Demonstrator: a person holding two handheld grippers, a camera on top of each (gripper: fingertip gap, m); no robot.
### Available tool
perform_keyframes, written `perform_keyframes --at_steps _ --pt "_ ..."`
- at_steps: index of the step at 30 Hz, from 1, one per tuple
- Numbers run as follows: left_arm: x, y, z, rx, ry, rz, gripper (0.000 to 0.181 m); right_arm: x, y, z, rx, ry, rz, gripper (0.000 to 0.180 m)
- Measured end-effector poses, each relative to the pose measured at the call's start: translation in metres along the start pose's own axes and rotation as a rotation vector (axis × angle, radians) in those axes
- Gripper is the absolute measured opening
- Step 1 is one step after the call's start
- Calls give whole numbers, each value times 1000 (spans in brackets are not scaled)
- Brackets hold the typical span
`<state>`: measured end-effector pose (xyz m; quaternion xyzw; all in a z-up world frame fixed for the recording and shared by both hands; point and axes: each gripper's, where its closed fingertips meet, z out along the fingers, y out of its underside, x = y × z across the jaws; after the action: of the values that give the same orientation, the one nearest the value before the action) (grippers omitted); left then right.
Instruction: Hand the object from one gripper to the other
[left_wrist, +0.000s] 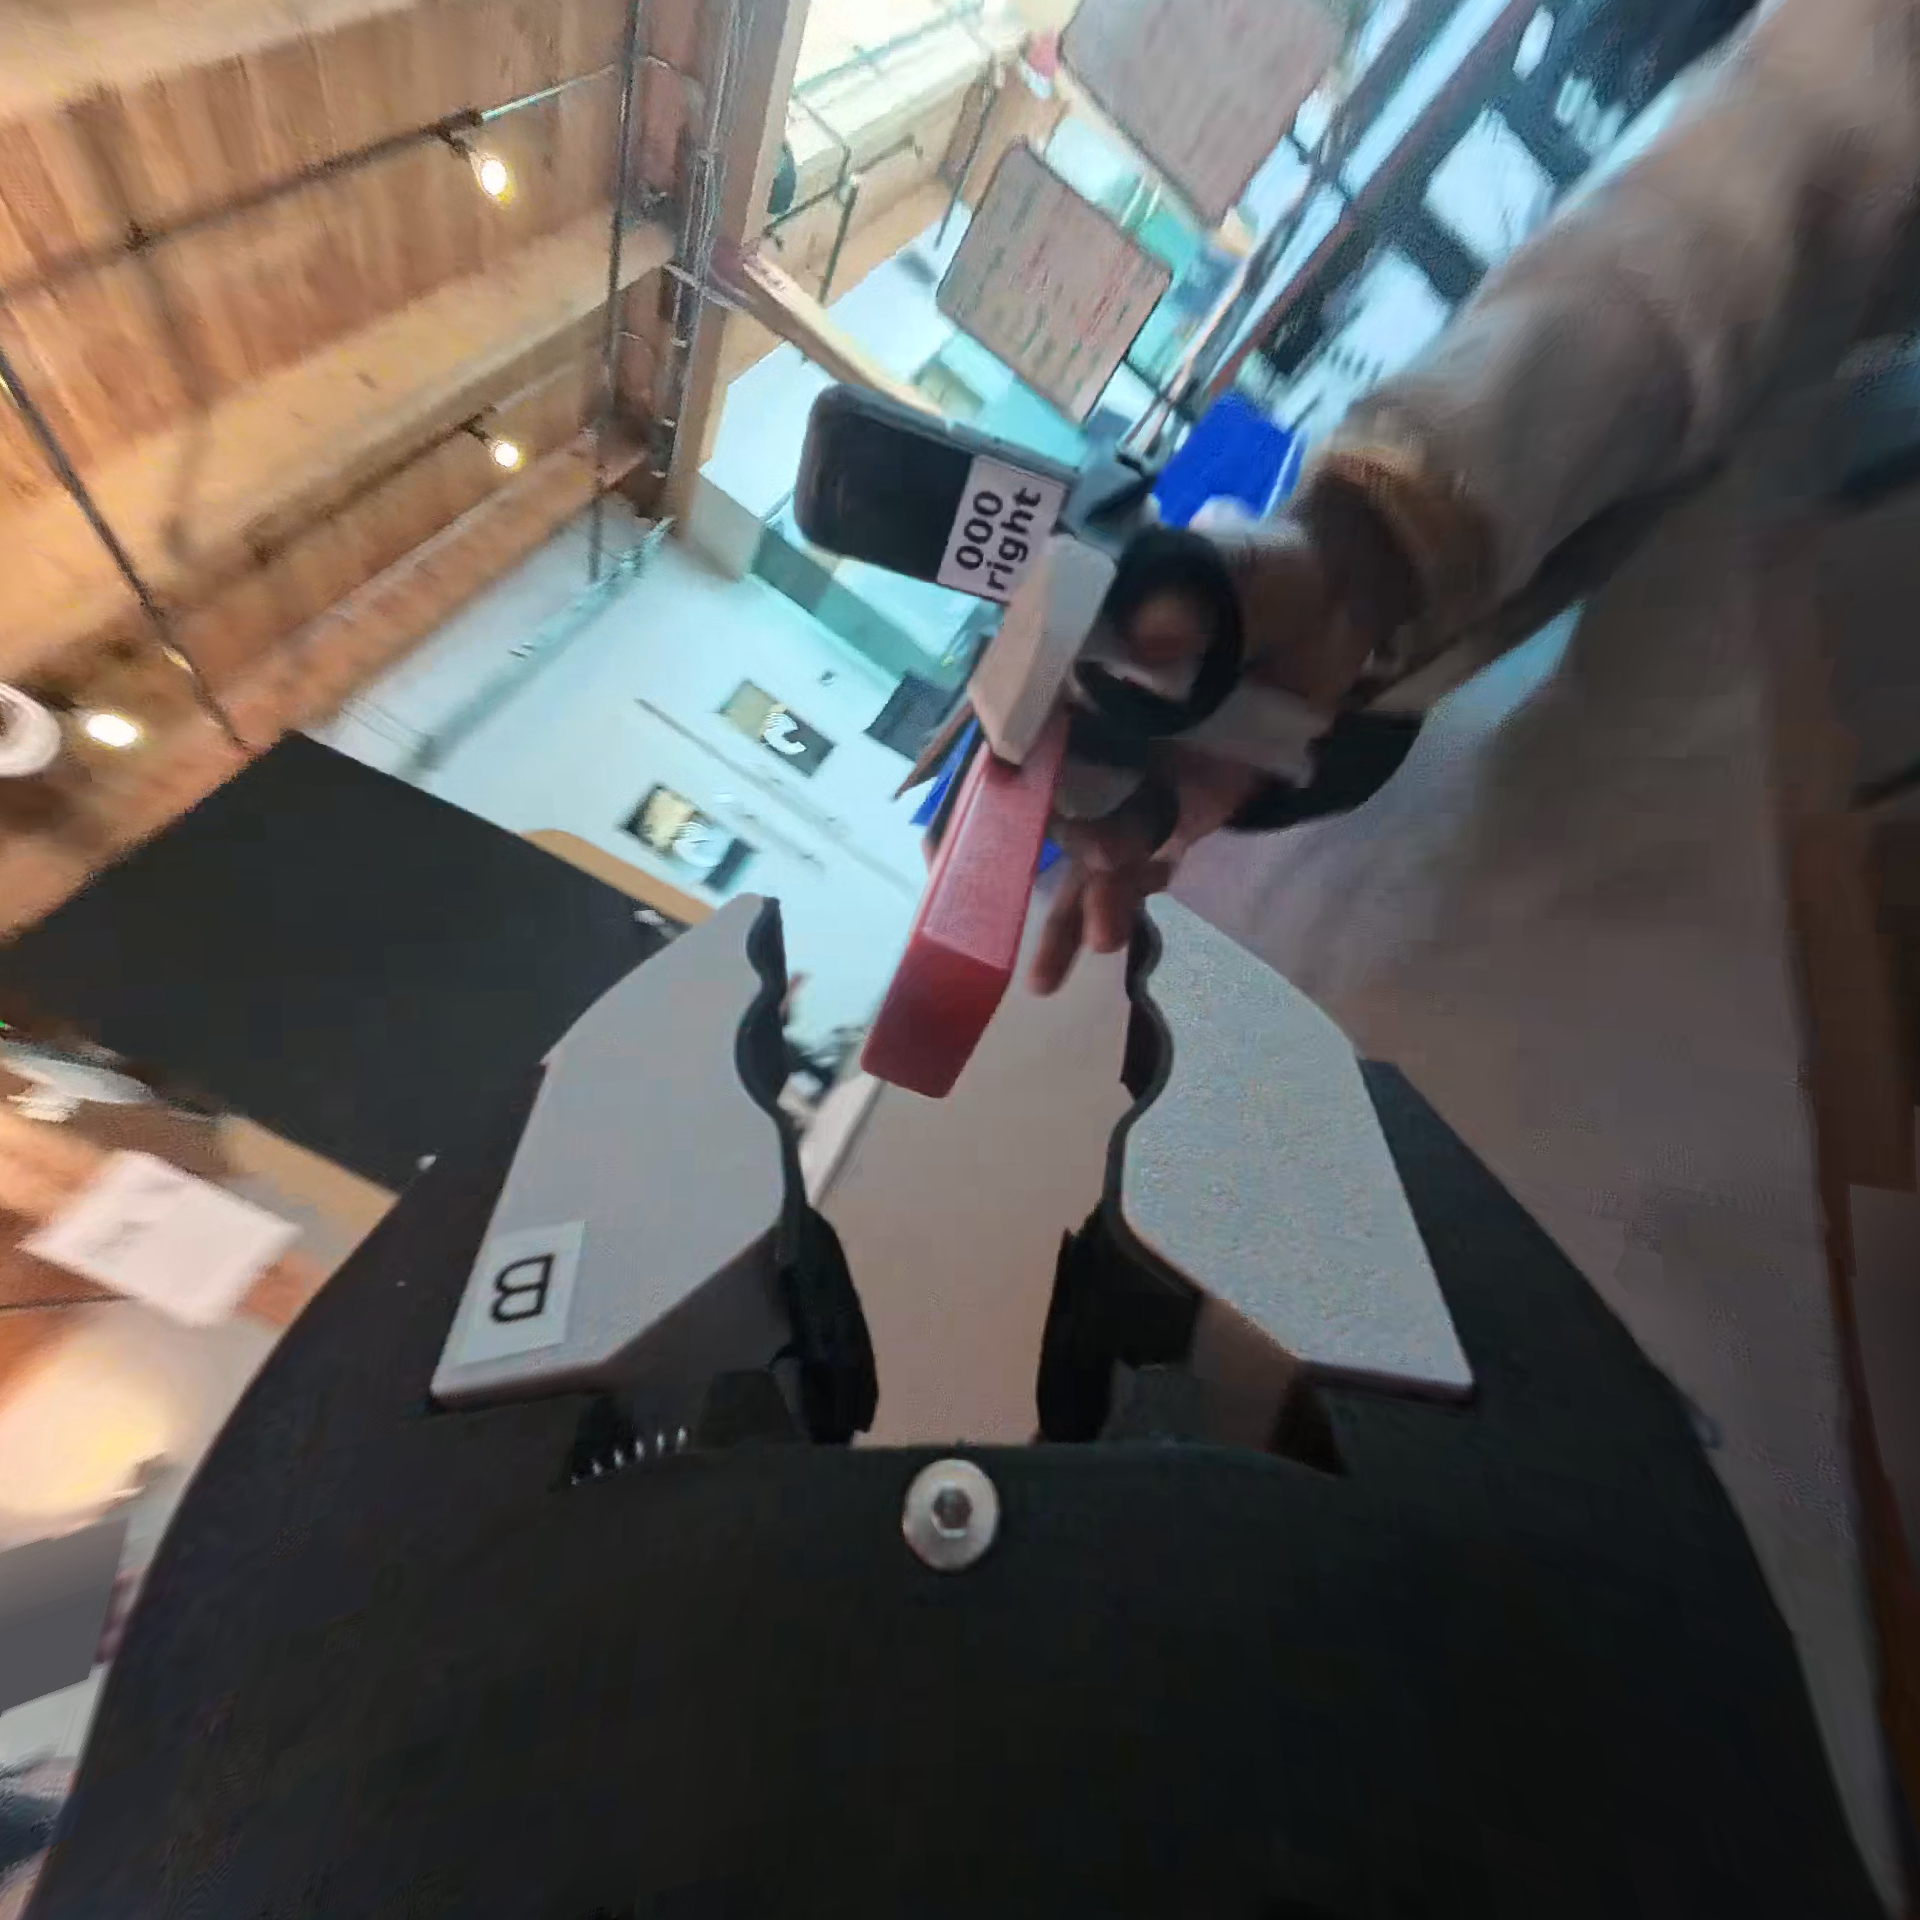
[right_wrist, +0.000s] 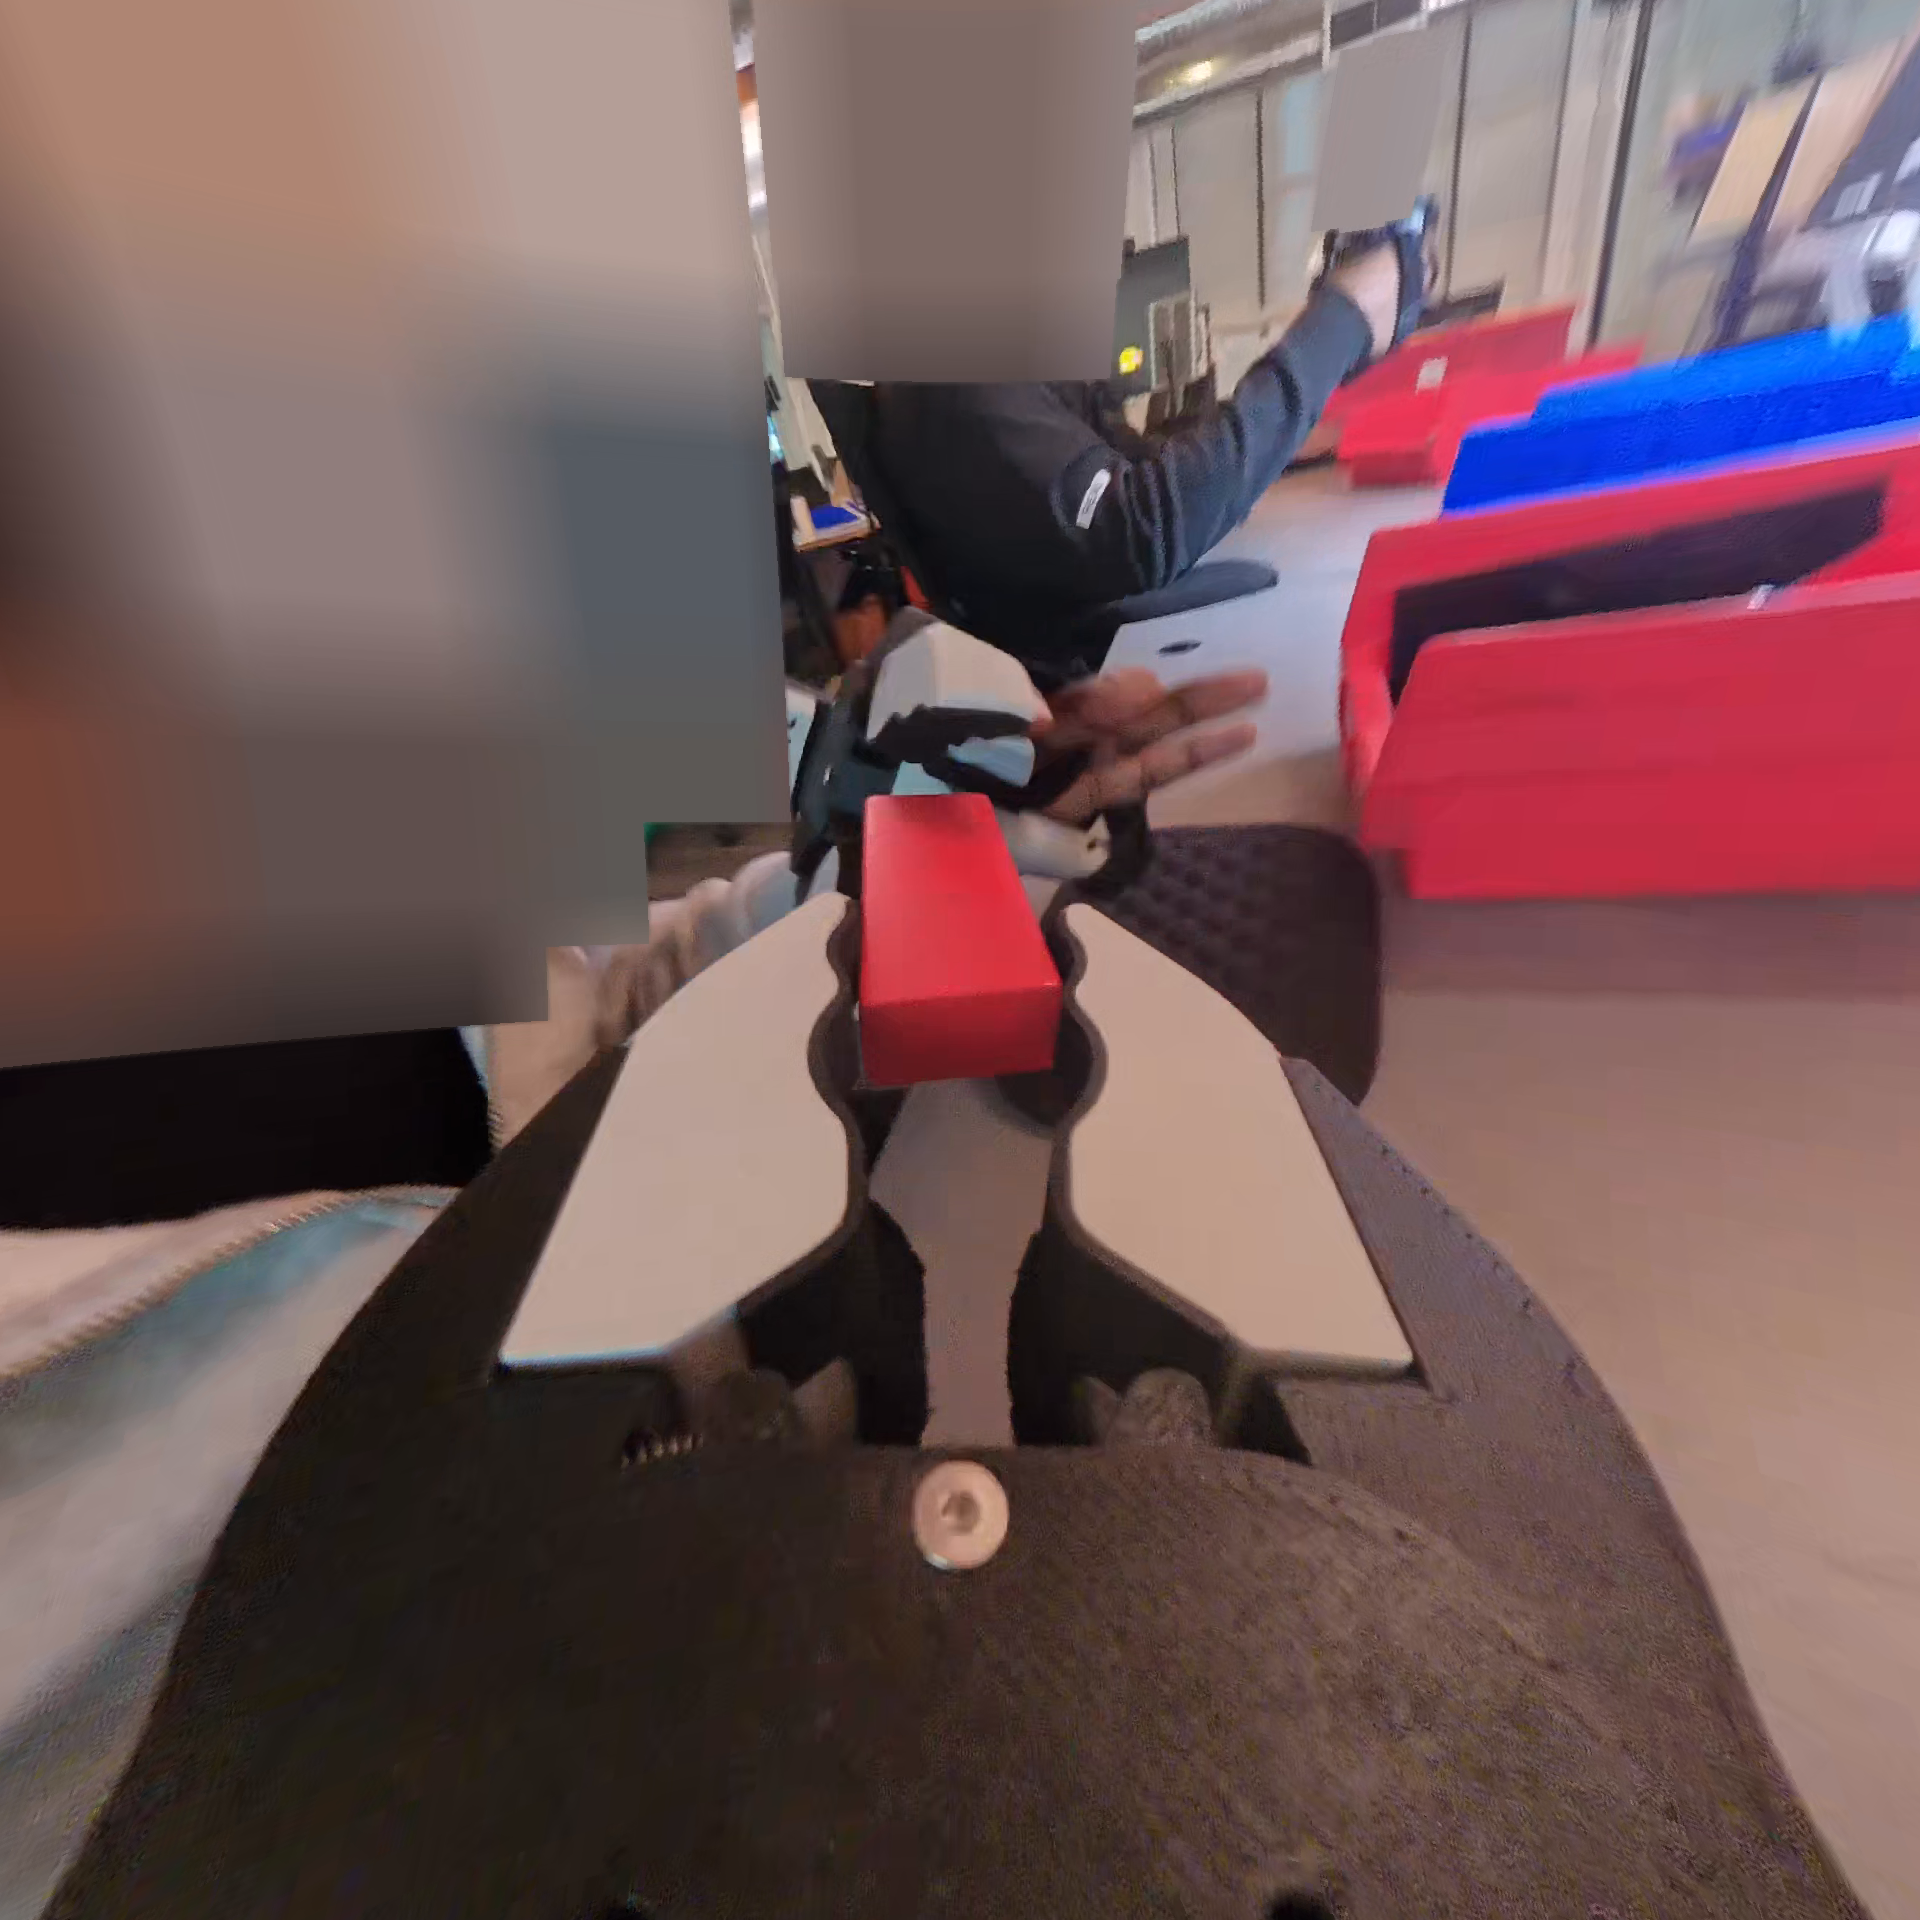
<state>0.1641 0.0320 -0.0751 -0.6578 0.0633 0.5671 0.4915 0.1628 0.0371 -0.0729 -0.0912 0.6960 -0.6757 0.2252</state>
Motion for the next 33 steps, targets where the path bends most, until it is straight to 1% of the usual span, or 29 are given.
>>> perform_keyframes --at_steps 1,2,3,4,7,8,9,10,11,13,14,15,16,17,18,19,21,22,23,24,25,27,28,29,30,31,33 --pt "0 3 1 -33 -9 72 57 2 1 0 -1 -18 81 34" --pt "2 6 2 -64 -5 122 46 2 1 0 4 -42 146 34" --pt "1 9 2 -90 -14 149 27 1 1 0 8 -68 196 34" --pt "1 11 2 -103 -16 150 20 0 2 0 2 -81 232 34" --pt "5 14 2 -112 45 8 16 3 3 0 -4 -80 266 34" --pt "5 13 2 -95 58 -60 16 2 1 0 8 -81 244 39" --pt "7 12 1 -78 89 -151 16 2 -3 0 32 -72 189 58" --pt "8 11 0 -63 117 -235 16 1 -7 0 61 -51 100 68" --pt "10 10 -1 -52 147 -295 16 -1 -10 -1 86 -18 -20 69" --pt "13 9 -3 -39 193 -368 16 -5 -14 -3 118 51 -310 64" --pt "13 7 -4 -30 203 -387 16 -9 -14 -2 116 76 -440 58" --pt "13 5 -4 -22 214 -406 16 -12 -10 -1 92 83 -526 50" --pt "13 4 -5 -17 223 -419 16 -14 -5 1 54 76 -568 42" --pt "15 3 -5 -17 236 -422 16 -14 0 4 20 81 -585 28" --pt "16 3 -6 -20 246 -415 16 -11 4 4 -8 97 -595 20" --pt "18 2 -6 -13 253 -411 17 -10 6 4 -28 96 -590 19" --pt "10 1 -4 18 189 -377 28 -10 7 3 -48 66 -472 17" --pt "3 -2 -3 46 119 -326 46 -8 6 2 -46 51 -375 17" --pt "-3 -4 -3 68 51 -253 61 -7 5 1 -42 32 -272 16" --pt "-5 -6 -4 67 11 -157 68 -5 5 0 -41 7 -165 16" --pt "-3 -4 -3 37 -1 -57 70 -4 6 -1 -40 -21 -55 16" --pt "4 5 0 -47 20 100 71 -4 7 -1 -39 -90 163 17" --pt "6 7 1 -74 28 151 68 -3 8 -1 -40 -113 254 17" --pt "8 8 1 -82 31 181 58 -1 9 -1 -37 -124 312 17" --pt "5 6 1 -76 9 185 43 -1 10 -2 -34 -133 339 17" --pt "5 4 0 -65 18 169 36 -1 9 -3 -34 -140 351 16" --pt "6 8 0 -80 41 97 34 0 8 -3 -28 -129 351 16"
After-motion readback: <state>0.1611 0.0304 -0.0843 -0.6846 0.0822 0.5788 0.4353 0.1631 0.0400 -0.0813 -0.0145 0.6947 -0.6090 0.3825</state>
